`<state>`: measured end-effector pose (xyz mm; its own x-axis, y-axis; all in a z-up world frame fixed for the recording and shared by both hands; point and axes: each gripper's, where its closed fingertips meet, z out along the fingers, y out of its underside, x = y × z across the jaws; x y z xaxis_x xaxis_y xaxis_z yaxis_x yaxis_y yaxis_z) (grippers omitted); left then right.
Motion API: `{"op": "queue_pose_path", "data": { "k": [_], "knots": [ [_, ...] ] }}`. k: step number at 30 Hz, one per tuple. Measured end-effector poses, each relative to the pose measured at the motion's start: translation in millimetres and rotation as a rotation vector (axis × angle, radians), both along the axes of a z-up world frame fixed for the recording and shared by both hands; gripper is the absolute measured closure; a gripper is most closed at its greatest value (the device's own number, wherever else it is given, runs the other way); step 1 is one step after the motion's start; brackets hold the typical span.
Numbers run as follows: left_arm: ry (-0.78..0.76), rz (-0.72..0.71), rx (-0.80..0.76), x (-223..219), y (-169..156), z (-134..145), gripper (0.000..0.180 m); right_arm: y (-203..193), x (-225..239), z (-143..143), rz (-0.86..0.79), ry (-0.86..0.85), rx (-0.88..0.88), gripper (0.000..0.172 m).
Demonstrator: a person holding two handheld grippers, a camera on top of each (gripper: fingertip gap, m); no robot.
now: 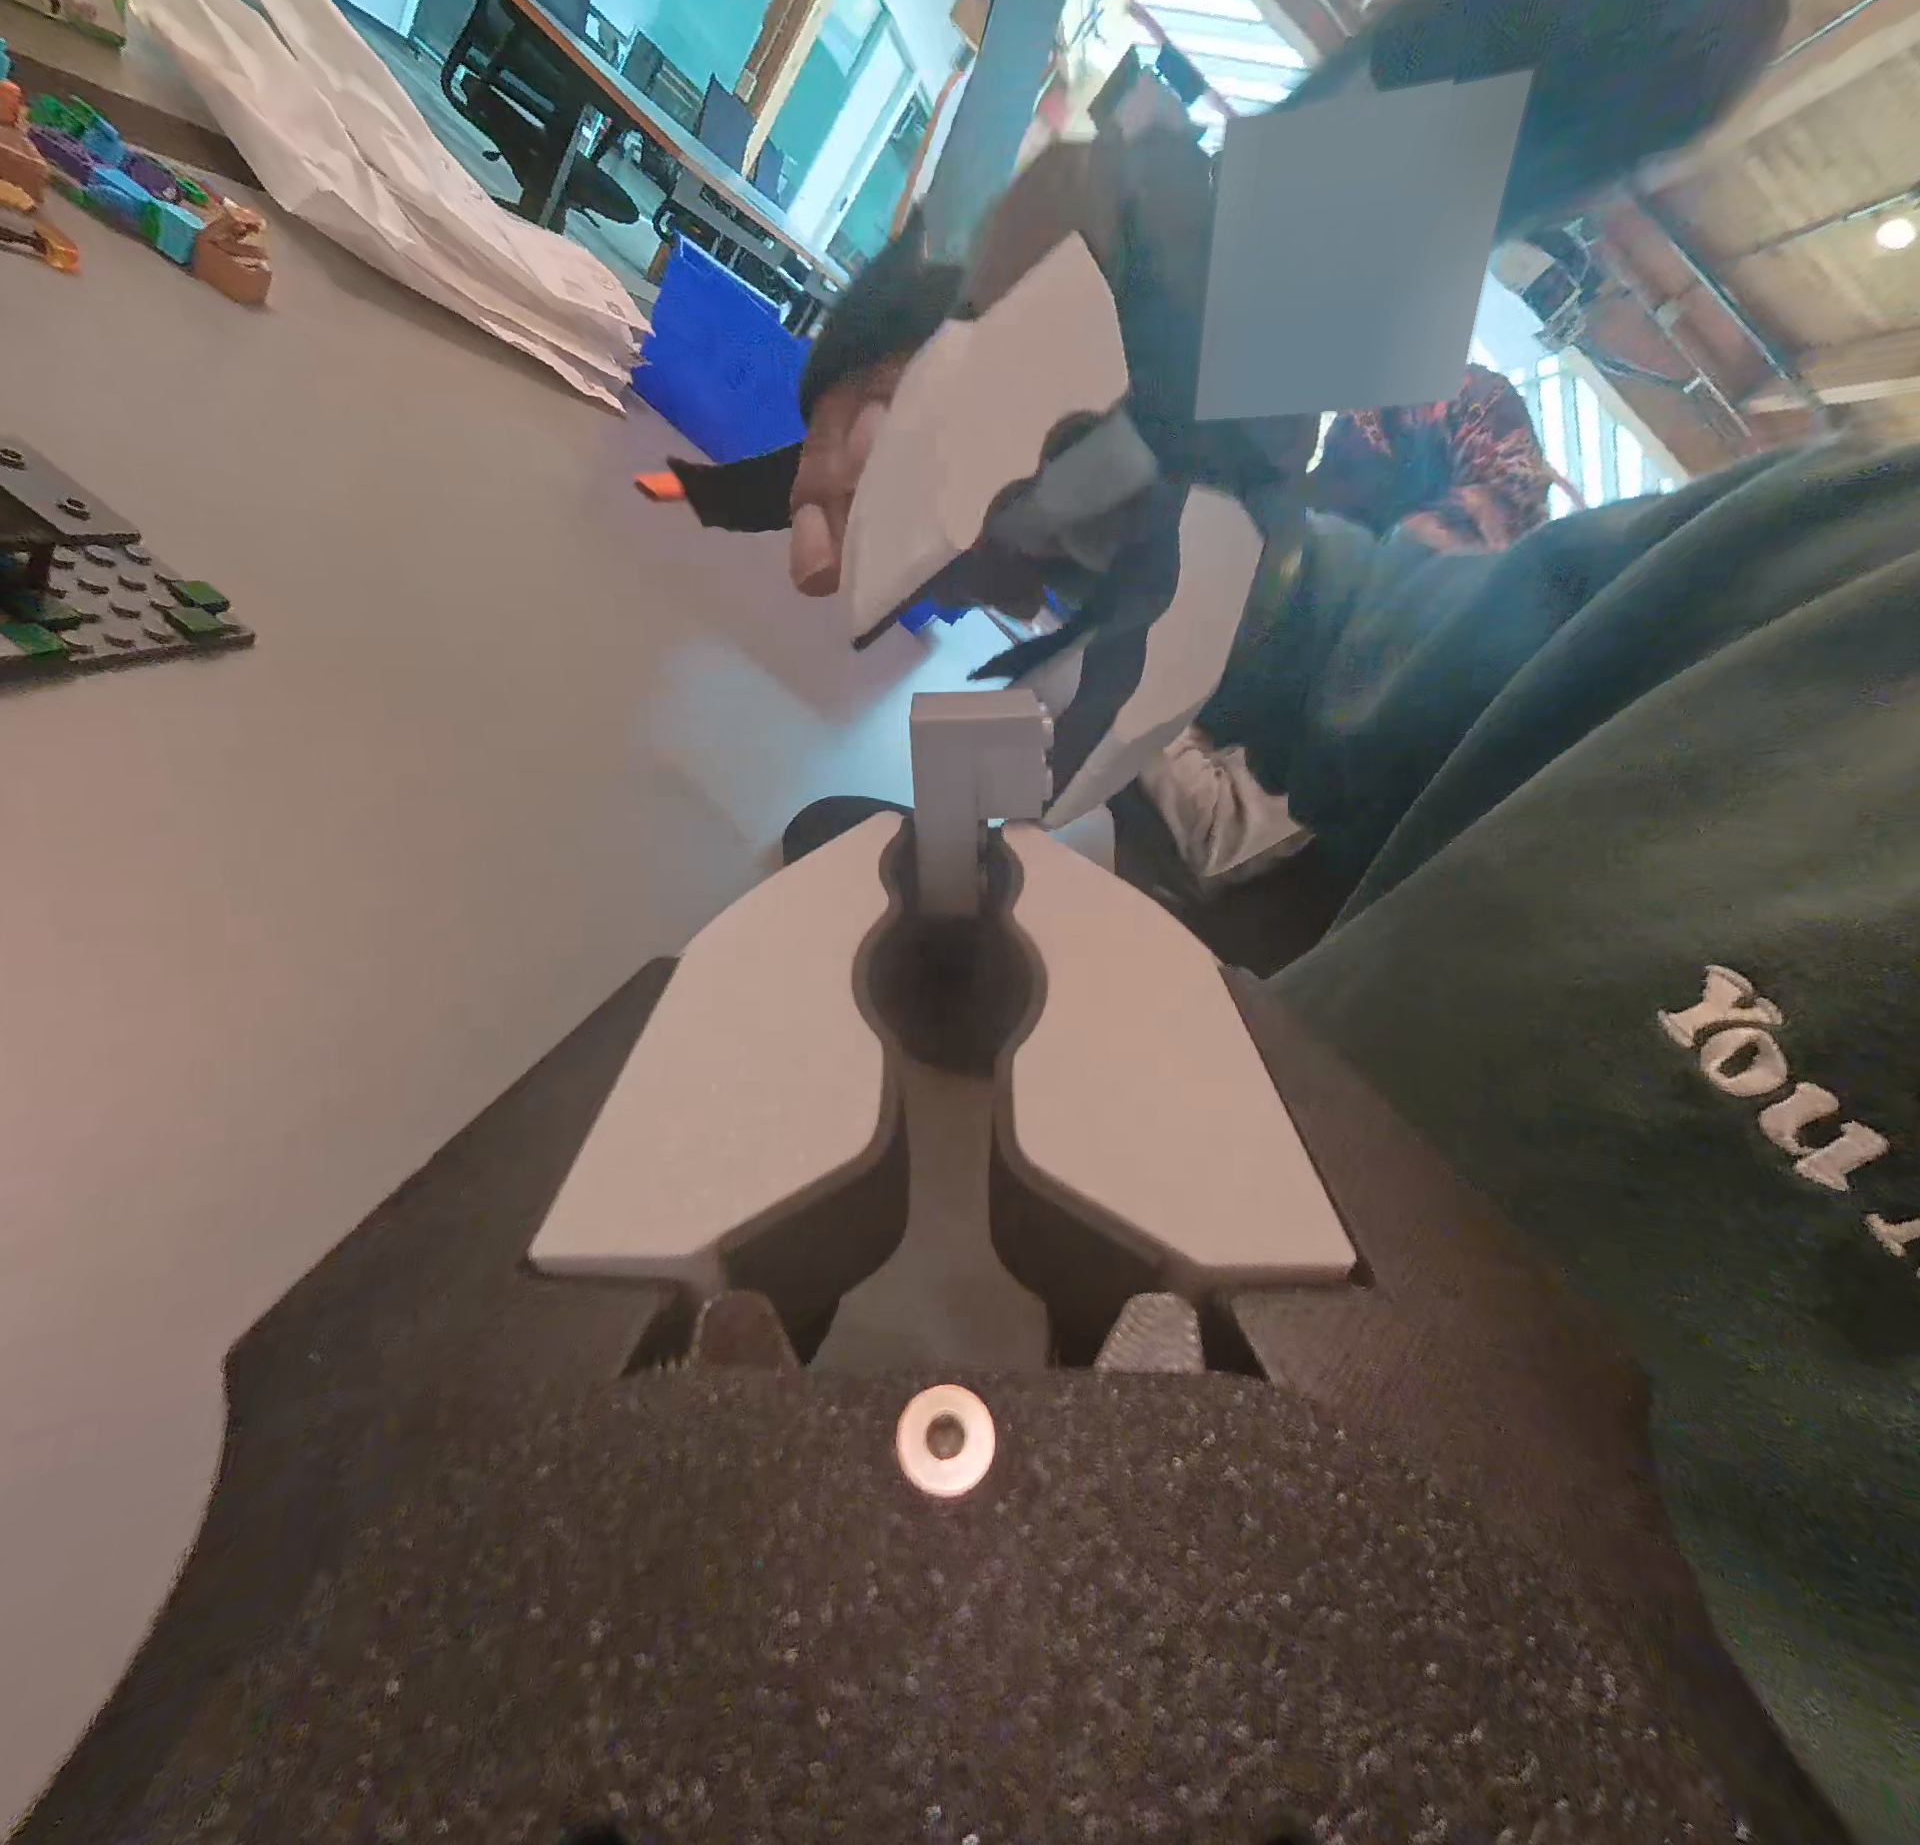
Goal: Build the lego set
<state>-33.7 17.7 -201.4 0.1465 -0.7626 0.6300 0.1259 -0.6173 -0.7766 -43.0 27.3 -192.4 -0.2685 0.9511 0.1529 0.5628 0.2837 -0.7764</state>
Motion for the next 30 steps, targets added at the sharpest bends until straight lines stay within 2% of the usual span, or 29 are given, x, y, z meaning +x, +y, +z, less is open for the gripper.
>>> {"op": "queue_pose_path", "data": {
  "k": [6,11,16,19,24,30],
  "knots": [
    [-0.088,-0.061,-0.116,6.9,-4.5,9.0,0.168,-7.1,-3.3,-6.4,-0.113,0.132,0.287,0.12],
    [-0.08,-0.084,-0.131,16.4,-11.6,13.1,0.168,-9.4,-0.6,-1.6,-0.141,0.2,0.37,0.135],
    [-0.052,-0.04,-0.12,17.8,-9.8,11.4,0.165,-10.9,3.8,-3.6,-0.191,0.197,0.263,0.137],
    [0.051,0.053,-0.063,6.9,1.6,1.2,0.152,-6.2,5.7,-8.5,-0.238,0.188,0.12,0.137],
    [0.266,0.256,0.091,-27.6,27.8,-15.7,0.155,23.1,5.7,-38.9,-0.34,0.07,-0.108,0.137],
    [0.264,0.305,0.111,-45.1,32.6,-15.9,0.159,56.3,-11.6,-83.3,-0.389,-0.07,-0.202,0.137]
  ]
}}
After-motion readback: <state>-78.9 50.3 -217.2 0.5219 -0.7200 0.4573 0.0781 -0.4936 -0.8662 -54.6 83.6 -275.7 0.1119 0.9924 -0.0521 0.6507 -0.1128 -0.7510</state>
